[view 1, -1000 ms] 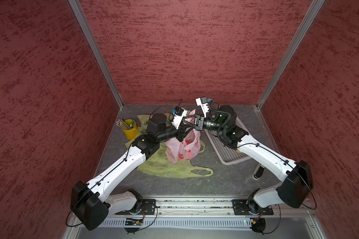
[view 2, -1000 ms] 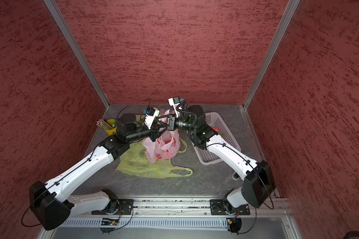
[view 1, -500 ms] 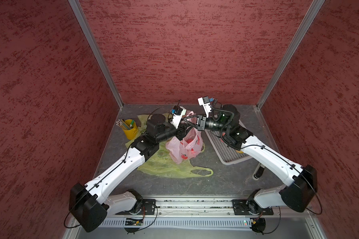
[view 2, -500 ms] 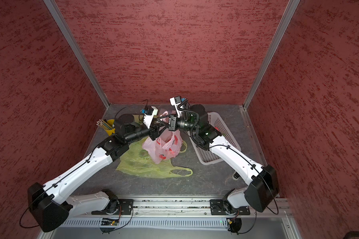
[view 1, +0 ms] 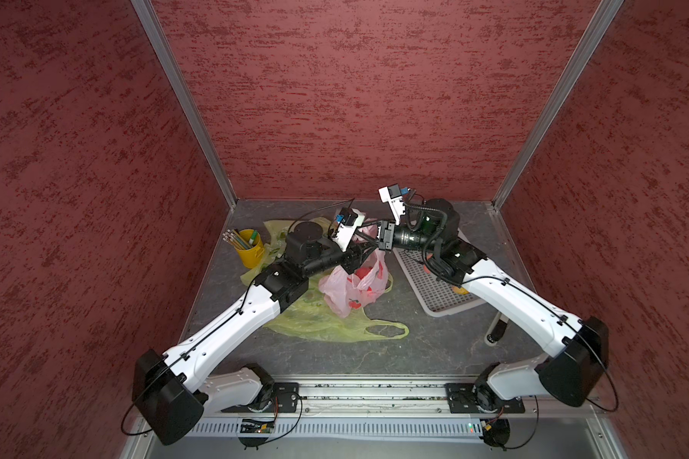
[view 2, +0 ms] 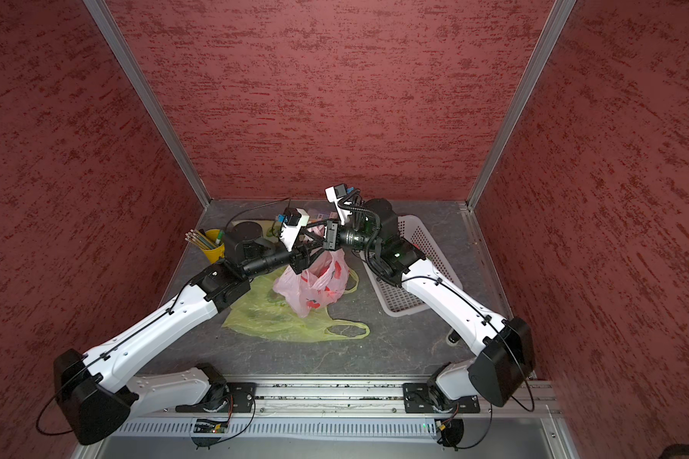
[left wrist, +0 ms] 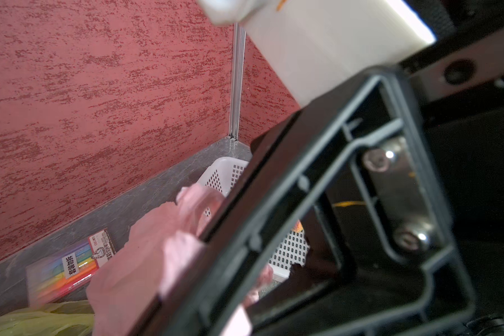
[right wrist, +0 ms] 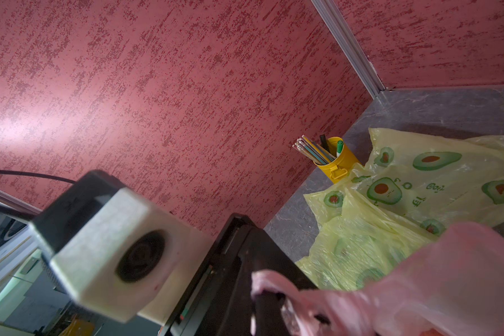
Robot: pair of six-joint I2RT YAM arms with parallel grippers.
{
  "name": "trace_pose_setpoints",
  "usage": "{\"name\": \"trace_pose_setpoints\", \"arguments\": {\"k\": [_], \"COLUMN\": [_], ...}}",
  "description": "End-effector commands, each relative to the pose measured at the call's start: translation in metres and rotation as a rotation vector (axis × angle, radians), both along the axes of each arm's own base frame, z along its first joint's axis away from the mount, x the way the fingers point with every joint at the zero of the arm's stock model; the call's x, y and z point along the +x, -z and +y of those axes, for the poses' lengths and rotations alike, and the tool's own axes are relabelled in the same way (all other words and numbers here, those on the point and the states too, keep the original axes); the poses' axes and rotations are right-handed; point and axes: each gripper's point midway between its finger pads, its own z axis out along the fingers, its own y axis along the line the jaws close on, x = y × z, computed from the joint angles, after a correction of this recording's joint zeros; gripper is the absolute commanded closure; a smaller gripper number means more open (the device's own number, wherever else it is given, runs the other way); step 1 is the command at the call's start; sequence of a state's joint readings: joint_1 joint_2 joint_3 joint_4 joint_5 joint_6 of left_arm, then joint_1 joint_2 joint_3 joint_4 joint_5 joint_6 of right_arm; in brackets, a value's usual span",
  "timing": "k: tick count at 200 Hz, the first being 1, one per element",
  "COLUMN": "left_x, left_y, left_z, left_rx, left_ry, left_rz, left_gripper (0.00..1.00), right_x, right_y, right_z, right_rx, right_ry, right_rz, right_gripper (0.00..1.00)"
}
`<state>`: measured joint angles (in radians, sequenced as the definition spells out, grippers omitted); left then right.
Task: Place the peach into a plastic bag & tie a knot
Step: Cross the plastic bag with the plastic bag.
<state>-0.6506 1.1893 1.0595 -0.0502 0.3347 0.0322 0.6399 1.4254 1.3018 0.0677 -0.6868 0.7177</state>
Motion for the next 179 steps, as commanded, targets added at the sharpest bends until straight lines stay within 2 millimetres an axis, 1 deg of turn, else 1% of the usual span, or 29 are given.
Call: {"name": "trace_pose_setpoints", "arguments": {"k": [1, 20, 39, 58, 118, 135, 179], "left_x": [-0.005, -0.003, 0.007, 0.010, 0.006, 0.004, 0.002], "left_y": [-0.024, -0.025, -0.032, -0.038, -0.047, -0.047, -0.045], "left_z": [-0.004, -0.001, 0.009, 0.015, 0.012, 0.010, 0.011], "left_rx": [-0.043, -0.051, -0.088, -0.133, -0.165, -0.163, -0.156], "left_ry": [0.025, -0.003, -0.078, -0.097, -0.074, -0.071, -0.083], "left_rz": [-0.080, -0.092, -0.120, -0.132, -0.172, -0.178, -0.191], "left_gripper": [0.54, 0.54, 0.54, 0.55, 0.62, 0.65, 0.72], "right_x": [0.004, 0.005, 0.003, 0.000, -0.006, -0.006, -0.006], "right_y": [0.000, 0.000, -0.001, -0.001, 0.002, 0.004, 0.001], "right_z": [0.002, 0.002, 0.003, 0.003, -0.001, -0.001, -0.004], "right_rx": [-0.011, -0.004, 0.007, 0.015, 0.006, 0.002, -0.003], "right_ry": [0.013, 0.007, -0.011, -0.024, -0.027, -0.026, -0.014], "right_rz": [0.014, 0.023, 0.034, 0.043, 0.054, 0.056, 0.048], "right_gripper": [1.00, 1.00, 1.00, 1.00, 1.00, 1.00, 1.00]}}
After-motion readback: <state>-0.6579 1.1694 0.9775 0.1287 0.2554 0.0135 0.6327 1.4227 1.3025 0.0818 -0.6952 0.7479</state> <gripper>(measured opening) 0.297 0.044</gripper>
